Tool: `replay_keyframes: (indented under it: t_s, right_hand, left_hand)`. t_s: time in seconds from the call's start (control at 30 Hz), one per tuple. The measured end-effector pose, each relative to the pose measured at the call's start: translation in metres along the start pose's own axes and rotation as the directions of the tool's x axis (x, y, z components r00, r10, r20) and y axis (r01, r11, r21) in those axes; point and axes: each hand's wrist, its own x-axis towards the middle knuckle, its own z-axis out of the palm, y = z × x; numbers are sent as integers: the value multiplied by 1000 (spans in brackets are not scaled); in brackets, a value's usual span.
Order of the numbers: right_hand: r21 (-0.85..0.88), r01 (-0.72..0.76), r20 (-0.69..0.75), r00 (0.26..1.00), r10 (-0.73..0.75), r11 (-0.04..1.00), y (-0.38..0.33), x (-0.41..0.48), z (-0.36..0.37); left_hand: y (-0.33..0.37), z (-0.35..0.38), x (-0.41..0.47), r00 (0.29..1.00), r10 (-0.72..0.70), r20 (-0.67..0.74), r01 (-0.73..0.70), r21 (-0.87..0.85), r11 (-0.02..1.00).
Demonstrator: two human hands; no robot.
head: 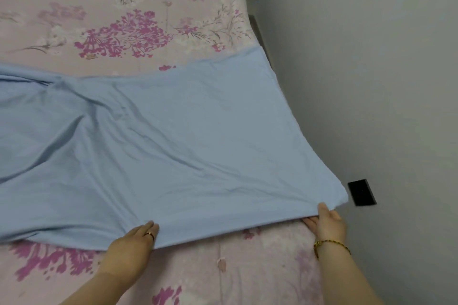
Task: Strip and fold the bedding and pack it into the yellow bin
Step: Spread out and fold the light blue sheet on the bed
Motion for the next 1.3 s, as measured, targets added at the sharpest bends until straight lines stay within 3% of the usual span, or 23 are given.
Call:
replay_keyframes:
  t_s: [0.07,0.13,0.23,0.27,0.3,0.33,0.43,0.53,0.6,0.67,0.73,0.8,0.83,0.93,1.03,1.13,1.23,1.3]
  right_hand:
    - [-36,-1,-15,1000,1,999,0,-5,-17]
    - [-77,2,-40,999,-5,997,2,-12,-35]
    - [-131,-44,-54,998,37,990,5,-21,-54]
    - [-156,-67,-51,997,60,985,6,-22,-57]
    - [-184,-82,-42,996,75,980,6,-24,-58]
    - [-216,-87,-36,996,81,972,5,-25,-58]
    - [-427,12,-114,991,-67,904,2,-17,-53]
    - [-663,134,-146,942,-303,737,1,-15,-42]
    - [-819,246,4,906,-423,519,7,-15,-31]
    - [-894,384,260,865,-430,232,19,-14,-10]
    - [-863,505,481,816,-319,-9,33,-17,12]
    - [-716,652,698,672,-248,-247,55,-22,39]
    - [-656,695,752,635,-179,-294,66,-25,52]
    - [-622,736,777,622,-96,-267,104,-32,79]
    - [-502,828,857,516,-13,-251,127,-54,108]
    - [-427,848,890,455,20,-314,147,-82,136]
    - [-219,929,974,224,-15,-299,176,-111,175]
    - [-97,957,988,60,-141,-272,191,-137,217]
  left_hand:
    - [7,6,-14,993,111,-32,-112,-28,993]
    - [18,7,-28,980,200,16,-200,70,977]
    - [33,10,-44,953,180,243,-205,84,975]
    - [35,8,-46,948,130,291,-144,26,989]
    - [32,8,-41,977,89,192,-88,-11,996]
    - [28,11,-38,983,119,142,-123,15,992]
    - [31,-1,-29,950,62,305,-30,-108,994]
    - [27,-6,-27,925,81,370,-7,-197,980]
    - [24,-10,-31,915,61,398,21,-198,980]
    - [14,-13,-35,921,-29,389,106,-179,978]
    - [2,-14,-39,928,-94,361,147,-121,982]
    - [-18,-13,-43,925,-203,321,250,-113,962]
    - [-31,-12,-45,921,-260,290,304,-116,946]
    - [-69,-12,-49,881,-403,248,442,-129,888]
    - [-118,-20,-51,838,-503,212,534,-128,836]
    - [-174,-28,-52,811,-550,201,578,-133,805]
    - [-231,-38,-53,808,-550,208,577,-99,810]
    - [-274,-42,-55,809,-557,188,579,-86,811]
